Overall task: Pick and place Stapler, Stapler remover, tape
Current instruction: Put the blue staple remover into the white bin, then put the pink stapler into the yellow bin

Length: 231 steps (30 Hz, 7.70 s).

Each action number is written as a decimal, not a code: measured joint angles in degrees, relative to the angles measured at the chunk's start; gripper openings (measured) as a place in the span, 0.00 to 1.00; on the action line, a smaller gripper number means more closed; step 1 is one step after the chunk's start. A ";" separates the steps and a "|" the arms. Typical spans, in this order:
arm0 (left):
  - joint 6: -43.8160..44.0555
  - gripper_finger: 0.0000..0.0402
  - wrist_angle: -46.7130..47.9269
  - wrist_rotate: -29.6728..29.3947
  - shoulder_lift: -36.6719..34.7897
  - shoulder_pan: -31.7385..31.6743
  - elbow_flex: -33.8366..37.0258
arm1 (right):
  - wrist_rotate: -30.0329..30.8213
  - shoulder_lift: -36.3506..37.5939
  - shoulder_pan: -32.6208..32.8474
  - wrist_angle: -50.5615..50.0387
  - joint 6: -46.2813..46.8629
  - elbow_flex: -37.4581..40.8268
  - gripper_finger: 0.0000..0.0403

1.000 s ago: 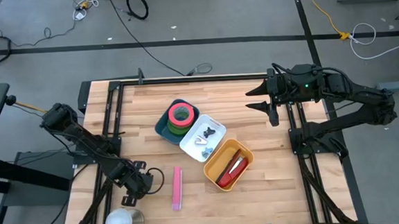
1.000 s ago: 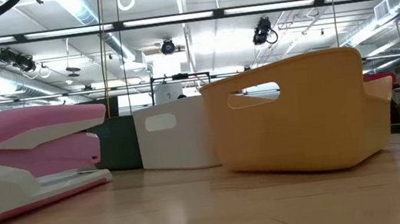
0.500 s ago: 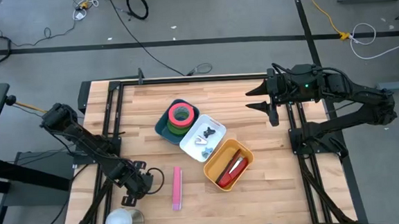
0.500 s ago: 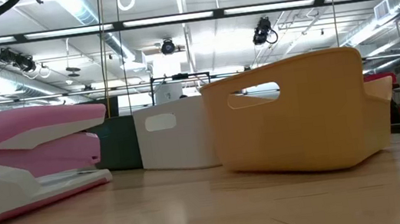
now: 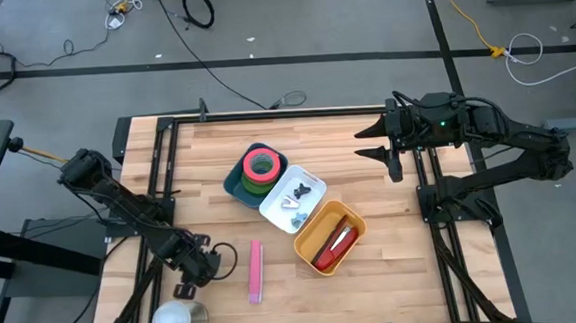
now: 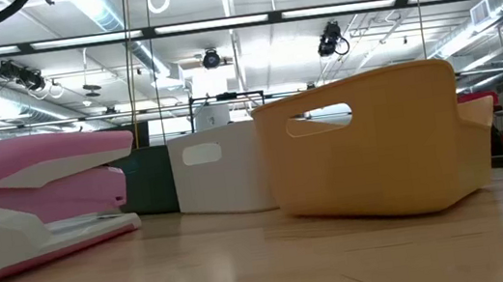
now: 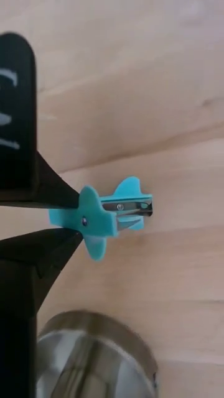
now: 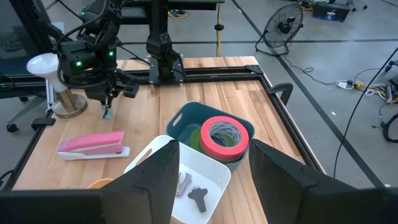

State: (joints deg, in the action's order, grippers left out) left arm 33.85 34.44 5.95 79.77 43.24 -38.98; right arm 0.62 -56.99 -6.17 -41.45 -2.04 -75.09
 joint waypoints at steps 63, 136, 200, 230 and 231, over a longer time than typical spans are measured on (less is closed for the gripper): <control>-25.00 0.12 6.74 -7.90 -12.07 -26.17 -16.10 | 0.00 0.00 0.02 0.04 0.02 0.00 0.48; -38.00 0.19 -10.83 -12.73 14.97 -36.44 -22.47 | -0.15 0.00 0.00 -3.28 -0.42 0.00 0.48; -68.11 0.58 18.19 -2.67 15.14 -20.11 -44.33 | -0.20 0.01 0.00 -3.23 -0.27 0.00 0.48; -87.10 0.62 22.45 -7.59 28.91 -14.95 -44.11 | -0.04 0.02 0.00 -3.49 0.31 0.00 0.48; -87.12 0.62 22.39 -8.01 29.38 -14.95 -44.11 | -0.04 0.02 0.02 -3.65 0.31 0.00 0.48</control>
State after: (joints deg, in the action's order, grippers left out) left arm -53.28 56.84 -2.06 109.15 28.29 -83.09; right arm 0.58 -56.97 -6.15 -45.10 -1.74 -75.09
